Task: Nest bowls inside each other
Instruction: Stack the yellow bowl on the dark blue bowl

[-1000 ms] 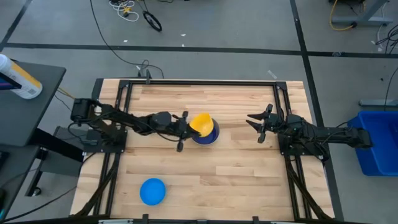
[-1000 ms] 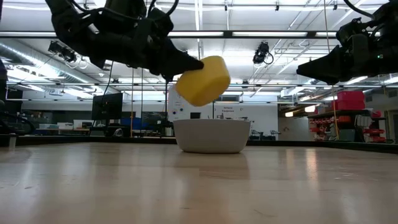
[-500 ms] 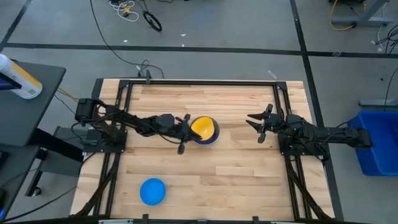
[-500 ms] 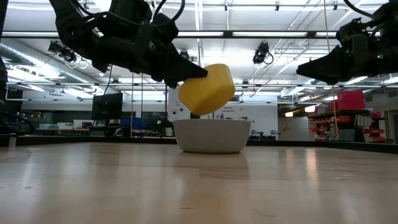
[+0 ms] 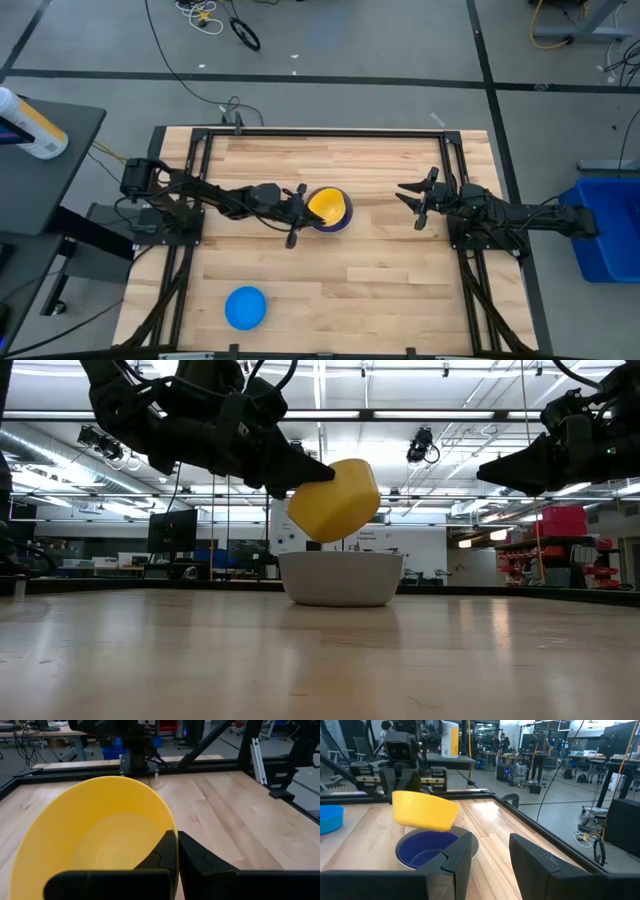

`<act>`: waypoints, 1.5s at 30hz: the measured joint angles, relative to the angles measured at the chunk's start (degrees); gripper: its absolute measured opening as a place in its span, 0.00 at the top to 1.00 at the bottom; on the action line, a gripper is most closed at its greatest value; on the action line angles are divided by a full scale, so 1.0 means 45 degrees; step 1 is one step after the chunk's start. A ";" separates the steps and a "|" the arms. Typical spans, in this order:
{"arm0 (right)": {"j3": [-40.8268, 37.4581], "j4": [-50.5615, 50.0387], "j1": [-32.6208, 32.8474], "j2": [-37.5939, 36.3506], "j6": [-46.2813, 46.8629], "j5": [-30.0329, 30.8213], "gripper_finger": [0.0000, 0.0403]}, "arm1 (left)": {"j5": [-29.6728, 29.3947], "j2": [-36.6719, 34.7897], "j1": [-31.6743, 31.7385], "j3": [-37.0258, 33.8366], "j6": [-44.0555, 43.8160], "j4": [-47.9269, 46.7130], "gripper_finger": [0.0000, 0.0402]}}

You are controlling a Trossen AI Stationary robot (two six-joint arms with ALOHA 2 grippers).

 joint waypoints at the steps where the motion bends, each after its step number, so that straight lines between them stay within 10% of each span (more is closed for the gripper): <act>1: 0.0000 0.0004 0.0000 0.0000 -0.0002 0.0000 0.65 | 0.0013 0.0000 0.0005 0.0000 -0.0012 -0.0012 0.99; 45: 0.0000 -0.0089 0.0000 0.0267 0.0000 -0.0092 0.63 | 0.0108 0.1642 0.0544 0.0942 -0.0238 -0.2193 0.95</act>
